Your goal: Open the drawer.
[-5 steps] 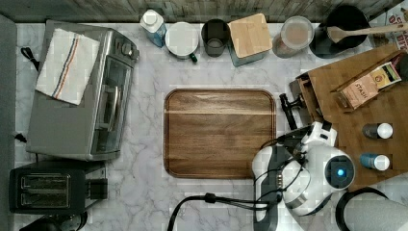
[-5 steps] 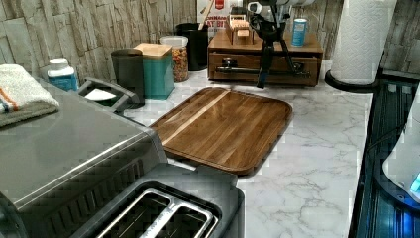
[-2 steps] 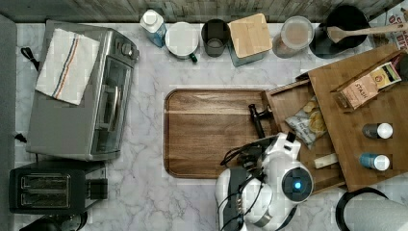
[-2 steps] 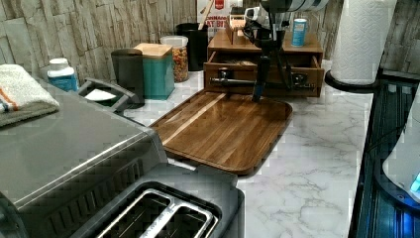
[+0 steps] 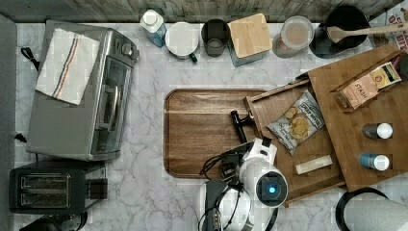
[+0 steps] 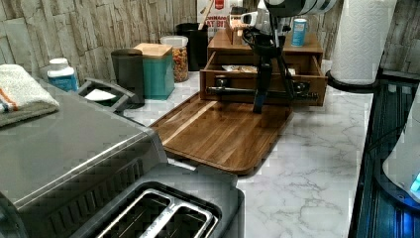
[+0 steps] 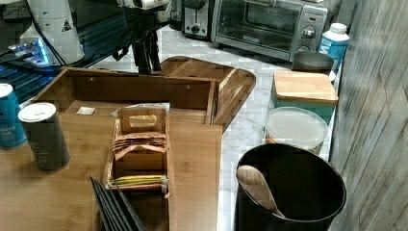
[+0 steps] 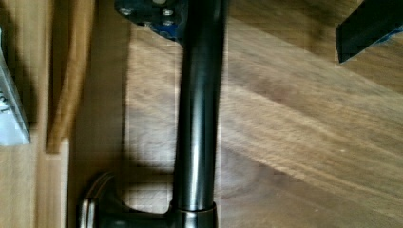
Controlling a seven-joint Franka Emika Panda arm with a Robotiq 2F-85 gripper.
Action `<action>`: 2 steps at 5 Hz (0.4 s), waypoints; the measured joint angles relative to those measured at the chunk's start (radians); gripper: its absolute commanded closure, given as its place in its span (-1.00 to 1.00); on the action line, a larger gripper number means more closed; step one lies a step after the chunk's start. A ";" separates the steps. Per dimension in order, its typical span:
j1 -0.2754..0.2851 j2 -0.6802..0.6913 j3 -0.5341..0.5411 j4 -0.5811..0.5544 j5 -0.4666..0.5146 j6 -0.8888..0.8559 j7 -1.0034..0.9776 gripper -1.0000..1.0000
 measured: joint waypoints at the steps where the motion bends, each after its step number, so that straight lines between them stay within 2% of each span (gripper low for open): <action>1: -0.004 -0.004 0.000 0.000 -0.004 0.001 0.031 -1.00; 2: -0.004 -0.004 0.000 0.000 -0.004 0.002 0.031 -1.00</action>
